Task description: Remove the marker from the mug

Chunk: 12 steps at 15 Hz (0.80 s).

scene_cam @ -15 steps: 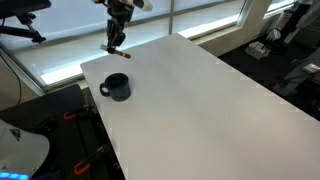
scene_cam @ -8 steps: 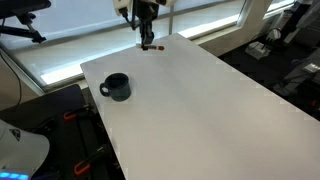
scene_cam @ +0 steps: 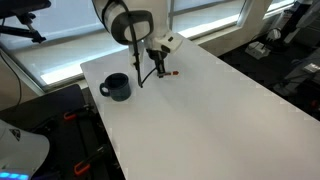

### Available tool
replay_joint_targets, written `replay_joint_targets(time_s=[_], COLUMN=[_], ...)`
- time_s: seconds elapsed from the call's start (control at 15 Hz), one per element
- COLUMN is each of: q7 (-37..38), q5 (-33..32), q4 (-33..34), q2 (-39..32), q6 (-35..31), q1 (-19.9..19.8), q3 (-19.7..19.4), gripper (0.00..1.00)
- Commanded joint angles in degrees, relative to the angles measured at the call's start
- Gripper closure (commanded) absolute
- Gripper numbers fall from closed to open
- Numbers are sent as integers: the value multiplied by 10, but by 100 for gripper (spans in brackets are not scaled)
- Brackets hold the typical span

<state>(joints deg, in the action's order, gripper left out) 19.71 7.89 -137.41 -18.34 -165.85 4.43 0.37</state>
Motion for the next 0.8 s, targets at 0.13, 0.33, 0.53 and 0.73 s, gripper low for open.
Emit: replay_joint_targets(time_s=[0.13, 0.33, 0.53, 0.73], q7=[10, 6, 8, 14], q5=[8, 19, 21, 13], q4=[9, 15, 17, 19], q2=[-71, -84, -88, -93], q6=[-49, -36, -30, -17], q1=[23, 20, 24, 36], q3=[-22, -15, -19, -31], gripper=[95, 54, 32, 10])
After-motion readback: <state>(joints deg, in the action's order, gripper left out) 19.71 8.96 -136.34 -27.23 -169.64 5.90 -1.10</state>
